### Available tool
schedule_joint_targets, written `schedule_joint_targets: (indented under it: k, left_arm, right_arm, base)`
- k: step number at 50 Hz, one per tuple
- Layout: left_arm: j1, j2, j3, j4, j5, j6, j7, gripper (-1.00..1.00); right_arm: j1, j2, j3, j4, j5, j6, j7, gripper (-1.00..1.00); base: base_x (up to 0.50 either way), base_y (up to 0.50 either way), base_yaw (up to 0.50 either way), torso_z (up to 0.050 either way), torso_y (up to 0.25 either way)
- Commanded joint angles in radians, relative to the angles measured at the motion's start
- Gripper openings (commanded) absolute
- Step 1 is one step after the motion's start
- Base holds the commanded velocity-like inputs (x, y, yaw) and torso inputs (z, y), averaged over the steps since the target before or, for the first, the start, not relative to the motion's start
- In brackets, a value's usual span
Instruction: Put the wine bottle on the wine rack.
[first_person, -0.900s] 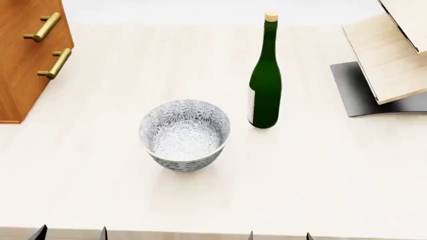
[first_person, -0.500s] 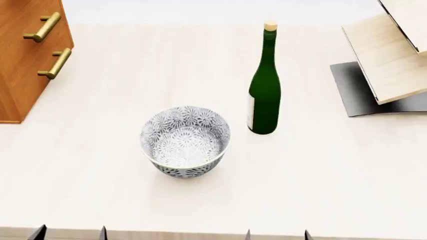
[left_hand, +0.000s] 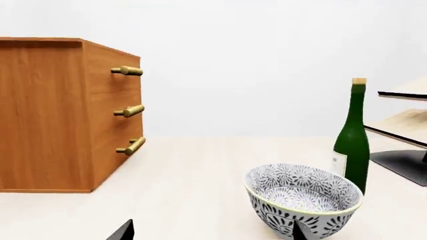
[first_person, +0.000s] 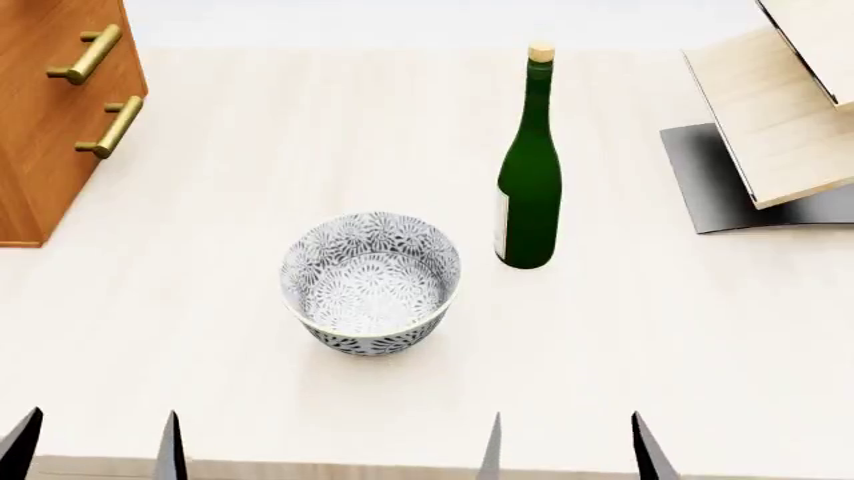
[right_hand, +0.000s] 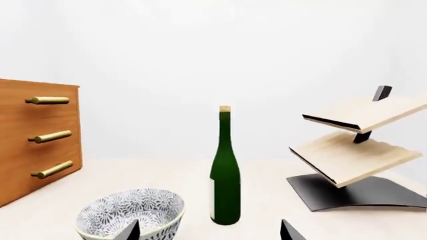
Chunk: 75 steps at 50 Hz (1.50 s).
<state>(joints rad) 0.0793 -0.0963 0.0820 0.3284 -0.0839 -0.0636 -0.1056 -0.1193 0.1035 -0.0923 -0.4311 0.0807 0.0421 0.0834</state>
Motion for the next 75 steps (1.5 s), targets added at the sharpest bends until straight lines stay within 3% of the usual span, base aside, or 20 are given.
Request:
schedule_joint_targets:
  k: [1, 19, 33, 75]
  left_arm:
    - [0.056, -0.025, 0.017, 0.207, 0.034, 0.008, -0.045, 1.00]
    - [0.130, -0.053, 0.030, 0.345, 0.105, 0.201, -0.095, 1.00]
    - [0.162, -0.065, 0.038, 0.371, 0.154, 0.303, -0.131, 1.00]
    - [0.166, -0.096, 0.065, 0.380, 0.163, 0.320, -0.175, 1.00]
  right_arm:
    - [-0.069, 0.027, -0.004, -0.219, 0.029, -0.042, 0.013, 1.00]
    - [-0.134, 0.039, 0.002, -0.344, 0.025, -0.242, 0.042, 1.00]
    - [-0.148, 0.054, 0.000, -0.368, 0.028, -0.279, 0.060, 1.00]
    - [-0.132, 0.092, -0.043, -0.337, 0.022, -0.250, 0.090, 1.00]
  base:
    - [0.00, 0.00, 0.00, 0.000, 0.000]
    - [0.00, 0.00, 0.00, 0.000, 0.000]
    - [0.00, 0.00, 0.00, 0.000, 0.000]
    - [0.06, 0.00, 0.00, 0.000, 0.000]
